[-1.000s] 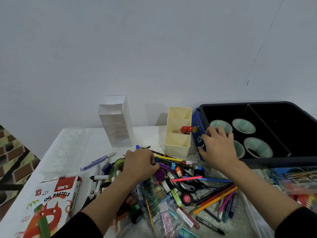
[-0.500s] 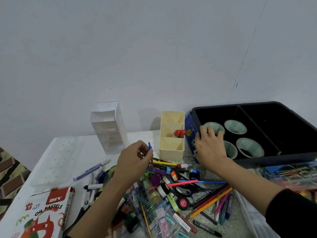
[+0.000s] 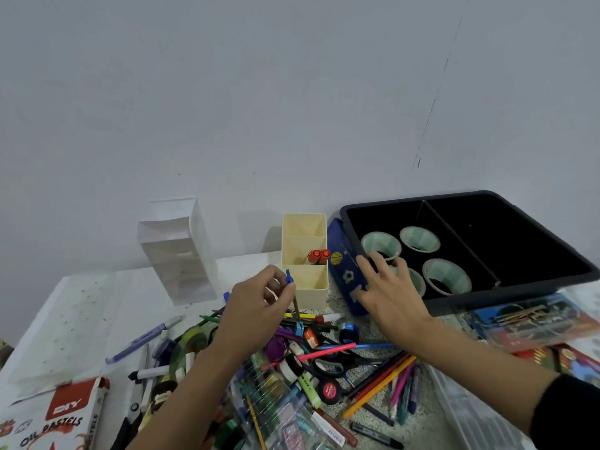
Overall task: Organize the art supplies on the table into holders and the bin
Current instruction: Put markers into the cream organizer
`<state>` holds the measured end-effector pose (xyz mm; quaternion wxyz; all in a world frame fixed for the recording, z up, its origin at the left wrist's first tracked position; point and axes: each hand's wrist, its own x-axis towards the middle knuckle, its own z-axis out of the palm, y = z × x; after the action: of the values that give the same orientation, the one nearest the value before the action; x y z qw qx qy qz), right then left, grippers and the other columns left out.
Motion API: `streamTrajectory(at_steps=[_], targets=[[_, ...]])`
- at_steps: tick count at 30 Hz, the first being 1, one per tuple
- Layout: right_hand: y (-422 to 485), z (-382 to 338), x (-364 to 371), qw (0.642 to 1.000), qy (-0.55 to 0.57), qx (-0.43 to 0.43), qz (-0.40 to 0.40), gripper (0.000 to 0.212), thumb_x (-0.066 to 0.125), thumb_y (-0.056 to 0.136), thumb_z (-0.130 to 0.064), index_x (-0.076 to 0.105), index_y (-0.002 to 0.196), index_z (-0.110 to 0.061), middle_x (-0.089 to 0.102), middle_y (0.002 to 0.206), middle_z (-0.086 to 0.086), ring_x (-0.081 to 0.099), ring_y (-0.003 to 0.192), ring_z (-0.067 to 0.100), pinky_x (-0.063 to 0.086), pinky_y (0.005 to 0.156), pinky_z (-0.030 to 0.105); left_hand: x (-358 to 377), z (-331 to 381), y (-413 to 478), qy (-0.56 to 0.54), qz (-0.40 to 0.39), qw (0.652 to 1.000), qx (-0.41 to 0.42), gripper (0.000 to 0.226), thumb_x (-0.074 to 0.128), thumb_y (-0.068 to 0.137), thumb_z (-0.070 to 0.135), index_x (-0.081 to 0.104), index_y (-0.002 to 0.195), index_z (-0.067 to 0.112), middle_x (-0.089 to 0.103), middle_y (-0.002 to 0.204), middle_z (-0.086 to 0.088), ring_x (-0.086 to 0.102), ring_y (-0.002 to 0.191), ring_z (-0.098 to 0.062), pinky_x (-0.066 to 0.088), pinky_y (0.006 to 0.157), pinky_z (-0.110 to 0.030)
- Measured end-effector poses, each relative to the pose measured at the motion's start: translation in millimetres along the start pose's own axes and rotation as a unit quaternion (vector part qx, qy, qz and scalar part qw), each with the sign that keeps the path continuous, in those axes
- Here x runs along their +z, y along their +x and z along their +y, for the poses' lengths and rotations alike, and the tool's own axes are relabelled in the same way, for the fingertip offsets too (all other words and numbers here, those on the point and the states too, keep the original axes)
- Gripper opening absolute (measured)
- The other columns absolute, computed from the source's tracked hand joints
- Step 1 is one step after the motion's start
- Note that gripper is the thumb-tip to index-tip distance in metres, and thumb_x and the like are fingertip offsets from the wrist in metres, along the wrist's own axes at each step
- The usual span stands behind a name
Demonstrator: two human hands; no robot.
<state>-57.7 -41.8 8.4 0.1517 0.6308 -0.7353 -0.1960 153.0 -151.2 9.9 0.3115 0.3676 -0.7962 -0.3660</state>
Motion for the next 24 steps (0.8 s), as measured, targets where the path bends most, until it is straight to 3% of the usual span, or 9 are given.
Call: streamTrajectory(at_steps=[2, 4, 9, 14, 19, 21, 23, 24], targets=[[-9, -1, 4, 0.999, 0.028, 0.026, 0.011, 0.033, 0.09, 0.051, -0.017, 0.073, 0.079, -0.019, 0.046, 0.139, 0.025, 0.029, 0.133, 0.043, 0.031, 0.091, 0.059, 2, 5, 3, -0.017, -0.001, 1.0, 0.003, 0.015, 0.066, 0.094, 0.024, 0.059, 0.081, 0.023, 0.061, 0.066, 0.01, 0.057, 0.064, -0.01, 0.045, 0.056, -0.016], [-19, -5, 11, 0.995, 0.074, 0.032, 0.059, 0.037, 0.092, 0.04, -0.013, 0.073, 0.071, -0.018, 0.056, 0.125, 0.025, 0.041, 0.12, 0.042, 0.033, 0.084, 0.054, 4, 10, 6, -0.037, -0.001, 0.999, 0.003, 0.013, 0.065, 0.095, 0.026, 0.059, 0.084, 0.023, 0.067, 0.074, 0.006, 0.062, 0.07, -0.011, 0.049, 0.059, -0.019], [-39, -17, 24, 0.98, 0.146, 0.05, 0.129, 0.042, 0.093, 0.053, -0.013, 0.077, 0.091, -0.021, 0.059, 0.12, 0.02, 0.05, 0.108, 0.04, 0.041, 0.076, 0.051, 12, 23, 17, -0.135, -0.009, 0.991, -0.004, 0.011, 0.063, 0.097, 0.019, 0.058, 0.089, 0.014, 0.076, 0.083, 0.003, 0.068, 0.065, -0.014, 0.056, 0.063, -0.031], [-39, -22, 28, 0.963, 0.201, 0.064, 0.167, 0.046, 0.096, 0.057, -0.013, 0.076, 0.097, -0.02, 0.061, 0.12, 0.02, 0.059, 0.096, 0.039, 0.048, 0.07, 0.046, 24, 37, 29, -0.223, -0.008, 0.975, -0.016, 0.008, 0.058, 0.1, 0.015, 0.058, 0.106, 0.011, 0.076, 0.085, -0.003, 0.072, 0.069, -0.022, 0.053, 0.066, -0.022], [-37, -30, 28, 0.947, 0.266, 0.043, 0.172, 0.051, 0.093, 0.048, -0.002, 0.078, 0.096, -0.013, 0.061, 0.13, 0.023, 0.065, 0.108, 0.04, 0.058, 0.078, 0.043, 36, 41, 37, -0.239, -0.009, 0.971, -0.019, 0.012, 0.056, 0.101, 0.019, 0.063, 0.108, 0.012, 0.074, 0.081, -0.008, 0.074, 0.075, -0.021, 0.053, 0.07, -0.021], [-37, -33, 28, 0.936, 0.31, 0.032, 0.164, 0.036, 0.083, 0.06, 0.001, 0.075, 0.093, -0.009, 0.055, 0.138, 0.023, 0.062, 0.116, 0.039, 0.058, 0.085, 0.042, 37, 41, 40, -0.251, -0.005, 0.968, -0.023, 0.01, 0.057, 0.101, 0.019, 0.063, 0.104, 0.012, 0.075, 0.083, -0.009, 0.074, 0.077, -0.022, 0.054, 0.071, -0.025], [-37, -35, 26, 0.912, 0.363, 0.04, 0.187, 0.004, 0.071, 0.08, -0.011, 0.072, 0.084, -0.009, 0.049, 0.142, 0.018, 0.059, 0.121, 0.031, 0.054, 0.094, 0.036, 38, 43, 43, -0.259, 0.0, 0.966, -0.022, 0.01, 0.056, 0.101, 0.019, 0.062, 0.103, 0.01, 0.075, 0.083, -0.009, 0.075, 0.078, -0.023, 0.056, 0.073, -0.03], [-35, -34, 26, 0.901, 0.383, 0.057, 0.197, 0.012, 0.067, 0.087, -0.018, 0.072, 0.08, -0.01, 0.05, 0.14, 0.014, 0.058, 0.12, 0.026, 0.052, 0.095, 0.032, 37, 44, 45, -0.261, 0.001, 0.965, -0.02, 0.011, 0.056, 0.102, 0.019, 0.061, 0.103, 0.008, 0.076, 0.083, -0.009, 0.075, 0.078, -0.023, 0.057, 0.074, -0.031]])
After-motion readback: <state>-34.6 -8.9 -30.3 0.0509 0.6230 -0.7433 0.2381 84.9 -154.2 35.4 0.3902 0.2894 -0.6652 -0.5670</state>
